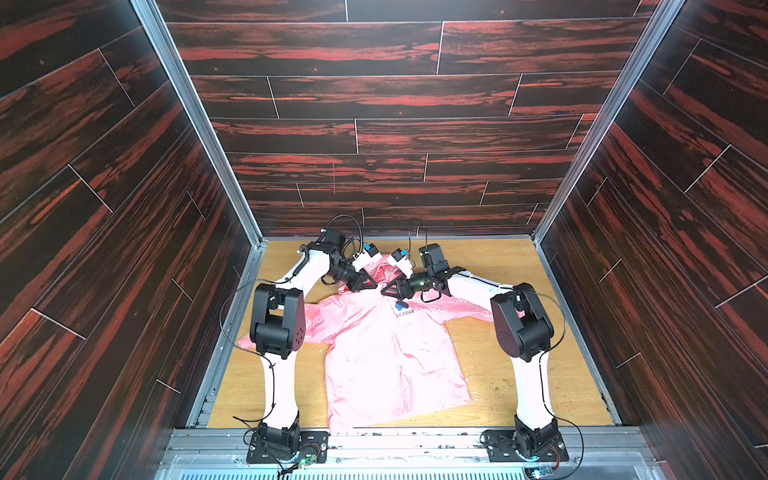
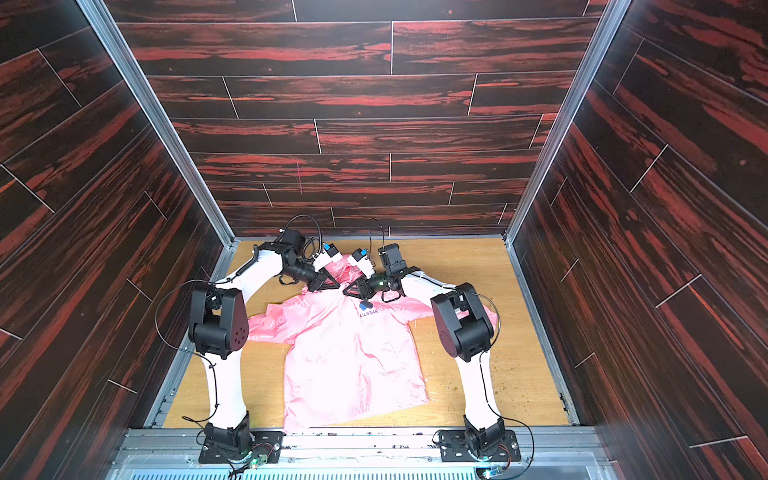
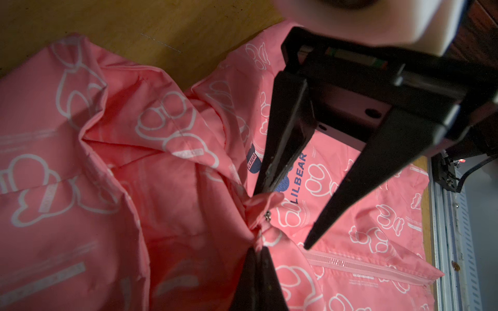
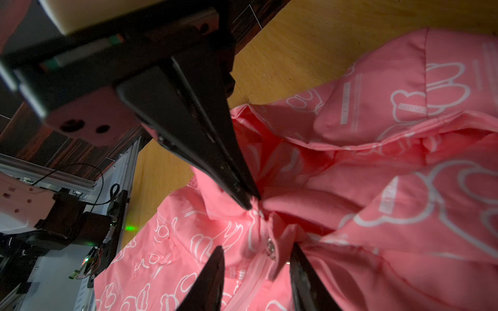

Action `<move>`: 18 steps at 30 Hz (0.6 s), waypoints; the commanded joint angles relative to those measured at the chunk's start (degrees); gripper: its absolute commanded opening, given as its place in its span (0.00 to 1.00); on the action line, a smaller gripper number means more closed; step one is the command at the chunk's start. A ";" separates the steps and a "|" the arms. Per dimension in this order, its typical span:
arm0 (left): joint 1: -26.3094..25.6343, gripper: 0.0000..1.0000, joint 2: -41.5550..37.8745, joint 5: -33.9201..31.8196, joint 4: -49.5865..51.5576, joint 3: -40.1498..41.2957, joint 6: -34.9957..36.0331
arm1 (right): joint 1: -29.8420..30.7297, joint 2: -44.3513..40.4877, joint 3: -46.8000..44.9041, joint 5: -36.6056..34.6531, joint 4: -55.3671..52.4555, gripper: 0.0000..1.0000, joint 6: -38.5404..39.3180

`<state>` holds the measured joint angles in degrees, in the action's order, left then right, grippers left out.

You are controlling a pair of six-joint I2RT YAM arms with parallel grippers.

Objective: Unzip the jacket
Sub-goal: Unzip the zipper on the jacket.

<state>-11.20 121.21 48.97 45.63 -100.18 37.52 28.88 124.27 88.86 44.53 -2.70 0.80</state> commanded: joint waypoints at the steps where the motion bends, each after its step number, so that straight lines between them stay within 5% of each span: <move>1: -0.37 0.00 -3.87 2.38 2.51 -0.63 1.63 | -1.43 3.89 2.44 3.65 -1.27 0.39 1.79; 18: -0.49 0.00 -3.49 2.97 3.19 -2.30 1.68 | -1.99 6.53 3.40 13.02 -0.48 0.35 2.91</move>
<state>-11.27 121.12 49.54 47.11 -100.73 38.17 26.68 127.39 90.83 55.66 -2.52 2.52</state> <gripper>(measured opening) 0.053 0.348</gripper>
